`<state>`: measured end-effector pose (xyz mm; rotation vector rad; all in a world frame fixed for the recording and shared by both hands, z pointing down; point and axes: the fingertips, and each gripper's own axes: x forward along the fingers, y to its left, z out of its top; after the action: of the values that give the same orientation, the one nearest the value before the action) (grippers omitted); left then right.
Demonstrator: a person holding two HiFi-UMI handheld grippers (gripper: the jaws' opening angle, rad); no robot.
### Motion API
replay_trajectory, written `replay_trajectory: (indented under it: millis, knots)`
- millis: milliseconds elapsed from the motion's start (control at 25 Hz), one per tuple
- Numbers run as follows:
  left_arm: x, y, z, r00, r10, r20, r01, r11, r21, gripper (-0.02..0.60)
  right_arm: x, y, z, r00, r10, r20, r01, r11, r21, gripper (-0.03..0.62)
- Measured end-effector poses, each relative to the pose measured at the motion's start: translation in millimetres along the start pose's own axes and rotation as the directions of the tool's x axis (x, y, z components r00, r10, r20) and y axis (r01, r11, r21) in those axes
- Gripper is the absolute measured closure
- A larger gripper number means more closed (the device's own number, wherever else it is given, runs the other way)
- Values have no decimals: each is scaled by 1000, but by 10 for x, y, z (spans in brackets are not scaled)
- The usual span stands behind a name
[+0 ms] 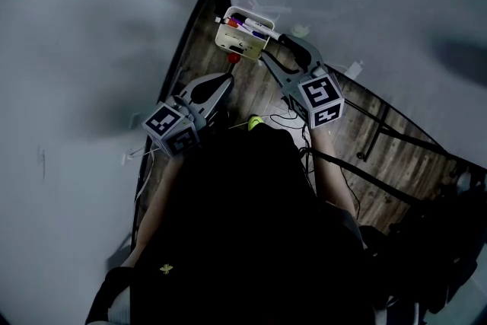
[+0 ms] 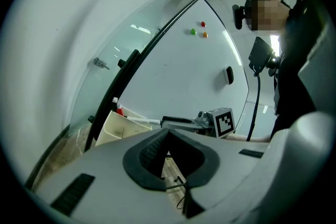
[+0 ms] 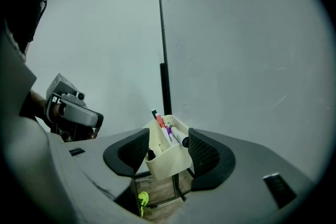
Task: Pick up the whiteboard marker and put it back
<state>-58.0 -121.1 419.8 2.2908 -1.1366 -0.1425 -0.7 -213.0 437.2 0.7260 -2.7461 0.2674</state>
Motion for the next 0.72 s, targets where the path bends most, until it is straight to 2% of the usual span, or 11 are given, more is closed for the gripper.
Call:
replay_trajectory:
  millis: [120,280,560,720]
  knots:
    - [-25,-10,11,1000,6,-10,-6,1000,-6,560,-17,-23,58,1000,-9,-9,9,1000,-7,329]
    - [-62,-18,60,1000,16,-14,-16,1000,-13,560,-48,-68,190,999,-29,-18,28,998,-53,329]
    - [-59,62,82,1000,25,-14,-25,1000,-17,560,82,-208,103,1000,-16,-23,16,1000,13,330]
    - [-124,131,101,999,47,-17,-47,999,-26,560,170,-199,57,999,4,-39,-3,1000,25,367]
